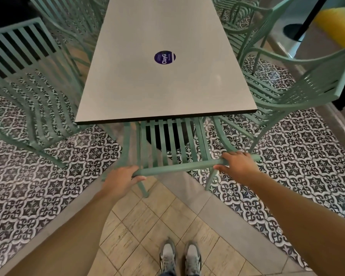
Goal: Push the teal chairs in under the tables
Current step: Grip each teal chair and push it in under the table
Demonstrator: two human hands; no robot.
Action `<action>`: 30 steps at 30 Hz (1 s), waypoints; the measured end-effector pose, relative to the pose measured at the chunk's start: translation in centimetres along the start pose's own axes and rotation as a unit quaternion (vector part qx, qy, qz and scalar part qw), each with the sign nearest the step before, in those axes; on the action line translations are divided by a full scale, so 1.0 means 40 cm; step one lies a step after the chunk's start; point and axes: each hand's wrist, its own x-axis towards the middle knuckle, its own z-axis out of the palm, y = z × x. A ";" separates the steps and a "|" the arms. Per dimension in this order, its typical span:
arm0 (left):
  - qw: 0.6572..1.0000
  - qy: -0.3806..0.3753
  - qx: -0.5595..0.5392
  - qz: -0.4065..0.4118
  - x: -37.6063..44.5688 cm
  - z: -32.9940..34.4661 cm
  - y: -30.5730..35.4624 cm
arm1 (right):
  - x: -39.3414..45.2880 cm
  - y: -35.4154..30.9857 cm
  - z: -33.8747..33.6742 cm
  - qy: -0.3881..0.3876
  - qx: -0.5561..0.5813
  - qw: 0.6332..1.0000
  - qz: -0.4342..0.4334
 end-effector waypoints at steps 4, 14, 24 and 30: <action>1.000 -0.017 0.013 0.013 0.008 -0.002 -0.012 | -0.002 -0.002 0.001 0.006 0.000 1.000 -0.005; 1.000 -0.015 0.009 0.025 0.007 -0.015 -0.059 | 0.001 -0.032 0.033 0.016 0.010 1.000 -0.002; 0.999 -0.012 0.031 0.035 0.008 -0.018 -0.066 | 0.001 -0.029 0.041 0.034 0.015 0.999 -0.002; 0.999 -0.006 0.037 0.032 0.007 -0.024 -0.076 | -0.005 -0.043 0.044 0.032 0.000 0.999 0.003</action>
